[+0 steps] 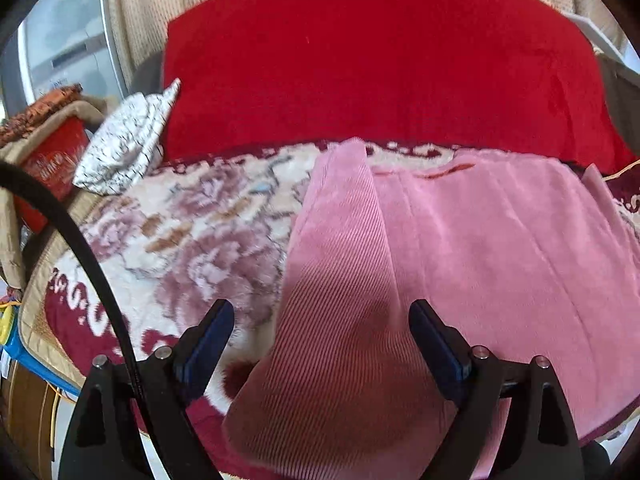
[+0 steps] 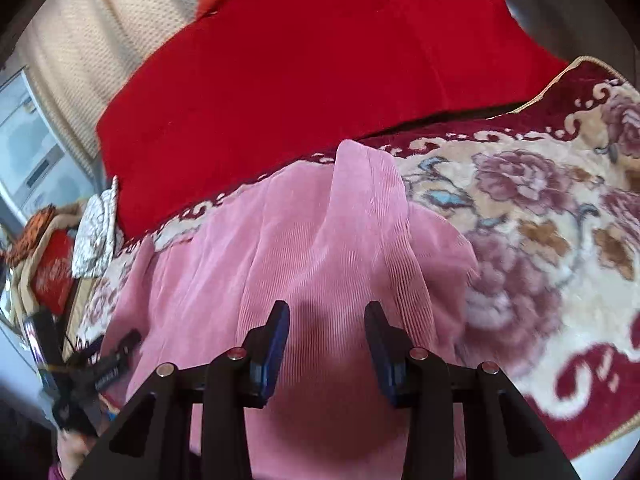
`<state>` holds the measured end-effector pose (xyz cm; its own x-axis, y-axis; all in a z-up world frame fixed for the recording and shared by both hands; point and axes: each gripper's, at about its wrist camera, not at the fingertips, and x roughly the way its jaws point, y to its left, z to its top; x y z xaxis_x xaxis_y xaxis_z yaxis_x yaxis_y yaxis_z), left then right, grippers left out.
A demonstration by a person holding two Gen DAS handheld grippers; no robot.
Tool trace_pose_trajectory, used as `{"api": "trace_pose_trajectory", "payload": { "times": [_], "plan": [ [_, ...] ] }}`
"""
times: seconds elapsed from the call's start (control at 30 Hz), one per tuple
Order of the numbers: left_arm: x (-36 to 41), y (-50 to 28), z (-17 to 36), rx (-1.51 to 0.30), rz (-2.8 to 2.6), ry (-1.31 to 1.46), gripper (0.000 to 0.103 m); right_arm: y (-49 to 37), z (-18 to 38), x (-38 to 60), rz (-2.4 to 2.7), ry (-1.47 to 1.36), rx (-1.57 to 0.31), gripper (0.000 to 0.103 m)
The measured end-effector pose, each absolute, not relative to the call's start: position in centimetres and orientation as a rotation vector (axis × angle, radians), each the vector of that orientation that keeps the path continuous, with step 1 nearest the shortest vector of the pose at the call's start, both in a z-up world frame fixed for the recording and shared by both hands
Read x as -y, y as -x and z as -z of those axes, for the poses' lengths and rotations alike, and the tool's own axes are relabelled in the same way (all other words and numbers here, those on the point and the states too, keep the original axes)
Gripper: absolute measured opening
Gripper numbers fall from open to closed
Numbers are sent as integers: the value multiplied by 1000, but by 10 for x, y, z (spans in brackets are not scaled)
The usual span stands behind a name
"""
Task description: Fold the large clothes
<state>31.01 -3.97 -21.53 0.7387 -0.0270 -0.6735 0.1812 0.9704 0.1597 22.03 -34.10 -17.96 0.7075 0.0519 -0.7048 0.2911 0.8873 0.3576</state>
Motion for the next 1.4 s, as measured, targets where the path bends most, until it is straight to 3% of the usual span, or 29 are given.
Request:
{"api": "trace_pose_trajectory", "payload": {
  "times": [0.23,0.47,0.6,0.73,0.97,1.2,1.4],
  "plan": [
    [39,-291,196,-665,129,-214,90,-208,206,334,156,-444,-838,43],
    [50,-276,186,-645,150,-222,90,-197,185,334,164,-474,-813,43],
    [63,-279,197,-689,175,-225,90,-193,182,337,181,-467,-798,45],
    [80,-292,233,-826,195,-245,90,-205,214,344,149,-508,-861,45],
    [86,-292,239,-824,171,-246,92,-212,198,347,137,-493,-855,45],
    [87,-282,232,-831,184,-287,93,-256,175,366,134,-532,-791,47],
    [76,-292,199,-726,156,-227,93,-303,199,378,171,-595,-834,47]
  ]
}}
